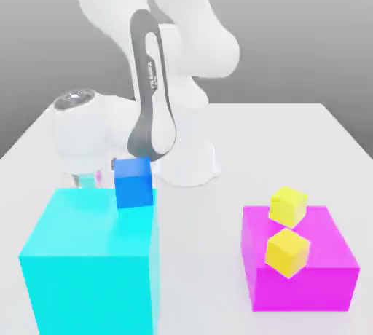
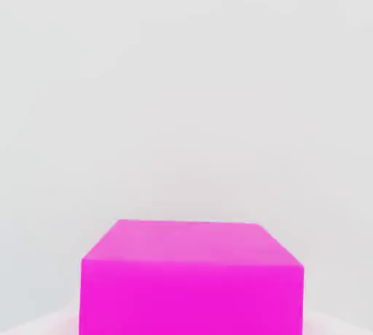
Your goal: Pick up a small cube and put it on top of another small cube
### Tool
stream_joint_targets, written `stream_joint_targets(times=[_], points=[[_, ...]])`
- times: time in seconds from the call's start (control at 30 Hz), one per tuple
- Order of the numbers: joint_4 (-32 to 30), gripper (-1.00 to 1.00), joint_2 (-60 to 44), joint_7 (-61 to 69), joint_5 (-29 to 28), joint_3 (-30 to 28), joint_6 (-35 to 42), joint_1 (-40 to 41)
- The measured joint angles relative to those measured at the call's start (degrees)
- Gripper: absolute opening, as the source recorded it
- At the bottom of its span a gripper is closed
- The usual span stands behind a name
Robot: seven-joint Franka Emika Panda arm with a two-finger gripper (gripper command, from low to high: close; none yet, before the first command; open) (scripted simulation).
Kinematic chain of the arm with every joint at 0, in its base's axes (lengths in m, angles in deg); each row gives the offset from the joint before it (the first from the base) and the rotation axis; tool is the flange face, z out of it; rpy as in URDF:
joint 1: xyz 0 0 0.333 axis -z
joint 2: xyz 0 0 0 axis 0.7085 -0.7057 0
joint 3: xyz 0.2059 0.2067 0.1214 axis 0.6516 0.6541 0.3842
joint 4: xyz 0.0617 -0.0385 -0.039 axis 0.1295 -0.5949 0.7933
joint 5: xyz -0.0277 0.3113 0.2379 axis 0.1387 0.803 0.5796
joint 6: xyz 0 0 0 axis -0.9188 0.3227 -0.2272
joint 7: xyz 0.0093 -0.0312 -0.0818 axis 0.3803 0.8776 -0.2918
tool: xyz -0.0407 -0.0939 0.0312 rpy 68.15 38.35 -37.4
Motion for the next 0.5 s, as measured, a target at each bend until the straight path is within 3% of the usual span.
stream_joint_targets(times=[0.17,0.5], points=[[-0.7,-1.00,7.7,-1.3,-2.3,-1.4,8.2,0.0],[9.2,-1.00,4.1,11.1,17.8,-6.2,23.6,4.9]])
